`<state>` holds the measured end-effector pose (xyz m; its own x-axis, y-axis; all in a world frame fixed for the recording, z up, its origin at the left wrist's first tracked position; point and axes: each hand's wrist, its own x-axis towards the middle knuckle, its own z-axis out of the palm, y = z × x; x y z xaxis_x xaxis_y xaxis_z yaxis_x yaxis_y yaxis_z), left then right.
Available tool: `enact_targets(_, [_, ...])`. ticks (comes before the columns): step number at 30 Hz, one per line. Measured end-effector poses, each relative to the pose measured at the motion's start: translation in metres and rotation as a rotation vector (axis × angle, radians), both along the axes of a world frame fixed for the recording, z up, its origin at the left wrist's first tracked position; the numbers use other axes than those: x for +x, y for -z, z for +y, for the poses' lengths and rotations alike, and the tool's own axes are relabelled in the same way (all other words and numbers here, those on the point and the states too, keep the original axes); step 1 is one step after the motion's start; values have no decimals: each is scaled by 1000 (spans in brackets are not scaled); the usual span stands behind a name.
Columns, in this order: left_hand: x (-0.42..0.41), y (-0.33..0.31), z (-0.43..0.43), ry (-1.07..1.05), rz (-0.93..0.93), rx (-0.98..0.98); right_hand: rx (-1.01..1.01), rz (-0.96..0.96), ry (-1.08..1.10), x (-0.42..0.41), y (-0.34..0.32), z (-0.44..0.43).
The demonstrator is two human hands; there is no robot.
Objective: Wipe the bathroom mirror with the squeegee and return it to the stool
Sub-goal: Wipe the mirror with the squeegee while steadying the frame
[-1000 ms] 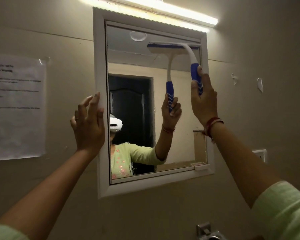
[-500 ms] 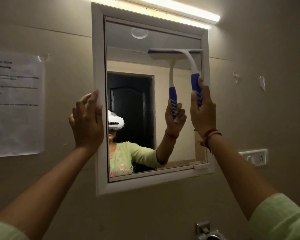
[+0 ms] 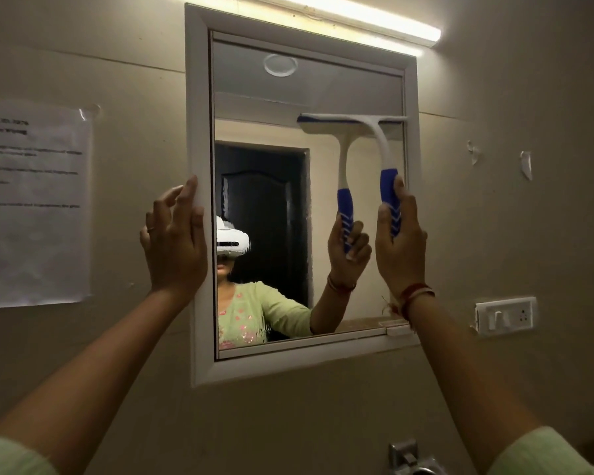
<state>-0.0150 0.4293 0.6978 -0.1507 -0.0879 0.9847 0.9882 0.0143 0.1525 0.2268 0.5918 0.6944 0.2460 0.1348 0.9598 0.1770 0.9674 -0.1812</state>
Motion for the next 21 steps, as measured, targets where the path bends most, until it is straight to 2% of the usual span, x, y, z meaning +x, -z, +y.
enact_targets(5, [1, 1, 0, 8, -3, 9, -54, -18, -19, 1, 58, 2])
enact_targets(12, [0, 1, 0, 1, -9, 18, -41, 3, -5, 2, 25, -1])
enact_targets(18, [2, 2, 1, 5, -27, 19, -55, -22, -26, 3, 80, 1])
enact_targets(21, [2, 2, 2, 5, -25, 16, -52, -25, -65, 6, 80, -3])
